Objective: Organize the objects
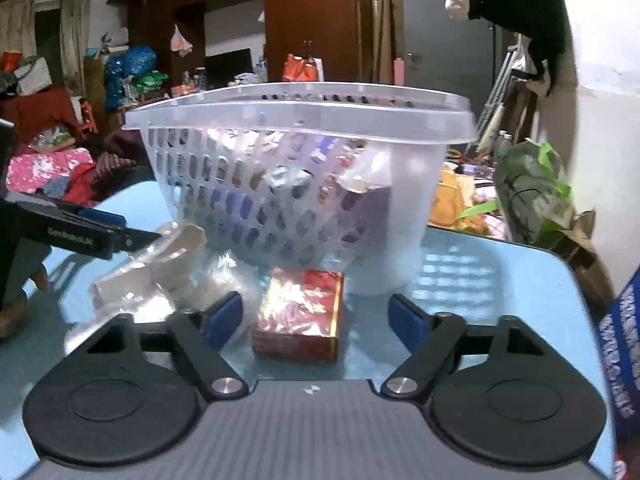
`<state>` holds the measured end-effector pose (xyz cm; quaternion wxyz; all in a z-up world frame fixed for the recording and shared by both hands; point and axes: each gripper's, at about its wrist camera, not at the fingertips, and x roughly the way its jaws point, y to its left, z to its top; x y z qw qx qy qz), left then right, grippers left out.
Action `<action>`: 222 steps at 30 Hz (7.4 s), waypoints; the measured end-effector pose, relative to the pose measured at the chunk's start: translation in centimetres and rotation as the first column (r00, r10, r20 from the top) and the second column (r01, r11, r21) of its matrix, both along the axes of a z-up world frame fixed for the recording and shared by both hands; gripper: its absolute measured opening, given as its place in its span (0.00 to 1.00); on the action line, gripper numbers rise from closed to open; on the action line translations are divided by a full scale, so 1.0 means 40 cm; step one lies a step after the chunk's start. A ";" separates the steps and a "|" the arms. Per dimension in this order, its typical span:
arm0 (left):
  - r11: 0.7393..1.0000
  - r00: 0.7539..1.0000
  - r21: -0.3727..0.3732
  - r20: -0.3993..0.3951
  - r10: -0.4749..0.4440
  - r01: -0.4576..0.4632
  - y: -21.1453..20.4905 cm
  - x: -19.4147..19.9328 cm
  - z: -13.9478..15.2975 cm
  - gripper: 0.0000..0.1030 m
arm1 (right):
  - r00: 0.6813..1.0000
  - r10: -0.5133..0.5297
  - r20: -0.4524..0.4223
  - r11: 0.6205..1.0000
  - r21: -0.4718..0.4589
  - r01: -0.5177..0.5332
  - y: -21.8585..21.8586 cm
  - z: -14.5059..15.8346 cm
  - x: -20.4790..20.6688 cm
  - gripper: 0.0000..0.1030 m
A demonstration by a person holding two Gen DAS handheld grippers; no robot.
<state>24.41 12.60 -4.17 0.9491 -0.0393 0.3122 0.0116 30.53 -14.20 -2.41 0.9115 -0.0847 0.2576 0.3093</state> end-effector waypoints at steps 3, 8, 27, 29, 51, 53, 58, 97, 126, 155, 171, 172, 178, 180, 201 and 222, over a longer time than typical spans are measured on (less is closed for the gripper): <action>1.000 1.000 0.013 0.007 0.003 -0.003 -0.010 -0.009 -0.001 0.90 | 0.999 0.013 -0.029 1.000 0.015 -0.013 -0.012 0.001 0.013 0.69; 1.000 1.000 -0.006 -0.003 -0.002 0.002 -0.010 0.000 -0.006 0.90 | 0.997 0.043 -0.059 0.998 -0.051 -0.046 0.039 -0.025 0.037 0.68; 1.000 0.992 0.004 0.125 -0.030 0.030 -0.054 -0.081 0.015 0.18 | 0.999 0.037 -0.013 0.998 0.050 -0.037 0.006 -0.007 0.014 0.51; 0.999 0.987 -0.022 0.157 -0.034 0.038 -0.049 -0.109 0.018 0.18 | 1.000 0.030 0.004 0.997 0.065 -0.031 -0.003 -0.004 0.001 0.51; 0.984 0.901 -0.079 0.419 -0.114 0.161 -0.054 -0.143 0.261 0.18 | 0.948 0.017 0.319 0.970 0.226 -0.093 0.011 0.236 -0.096 0.51; 0.987 0.915 -0.064 0.387 -0.113 0.149 -0.059 -0.091 0.292 0.18 | 0.954 0.022 0.298 0.975 0.207 -0.087 0.042 0.282 -0.027 0.51; 0.992 0.947 0.006 0.298 -0.121 0.125 -0.065 -0.135 0.198 0.24 | 0.961 0.006 0.276 0.978 0.199 -0.063 0.036 0.277 0.006 0.51; 0.996 0.964 -0.007 0.251 -0.083 0.088 -0.084 0.130 0.287 0.69 | 0.971 -0.020 0.240 0.988 0.156 -0.018 0.106 0.269 0.129 0.87; 0.967 0.972 -0.093 0.022 -0.236 0.237 -0.188 -0.006 -0.008 0.48 | 0.962 0.247 -0.118 0.964 0.133 -0.231 0.083 -0.018 -0.058 1.00; 0.965 0.957 -0.191 0.259 -0.127 0.179 -0.031 -0.169 -0.007 0.39 | 0.996 0.052 0.074 0.976 0.209 -0.067 -0.005 -0.004 -0.113 0.74; 0.965 0.949 -0.191 0.291 -0.120 0.181 -0.026 -0.190 -0.010 0.39 | 0.981 -0.037 0.190 0.971 0.238 -0.009 -0.027 -0.003 -0.142 0.74; 0.964 0.949 -0.193 0.292 -0.120 0.181 -0.026 -0.190 -0.010 0.39 | 0.979 -0.042 0.198 0.971 0.238 -0.007 -0.027 -0.003 -0.147 0.74; 0.969 0.940 -0.180 0.323 -0.105 0.170 -0.023 -0.213 0.006 0.39 | 0.974 -0.038 0.222 0.951 0.307 -0.033 -0.052 0.015 -0.175 0.74; 0.972 0.927 -0.135 0.349 -0.135 0.192 -0.030 -0.235 0.046 0.39 | 0.975 -0.004 0.223 0.947 0.313 -0.068 -0.065 0.061 -0.176 0.74; 0.984 0.948 -0.042 0.280 -0.152 0.170 -0.058 -0.074 0.207 0.89 | 0.996 0.018 0.084 0.952 0.302 -0.043 -0.012 0.207 0.018 1.00; 0.987 0.987 -0.004 0.040 -0.158 0.158 -0.118 -0.124 -0.030 0.40 | 0.993 0.015 -0.121 0.981 0.193 0.009 0.030 -0.012 -0.006 0.98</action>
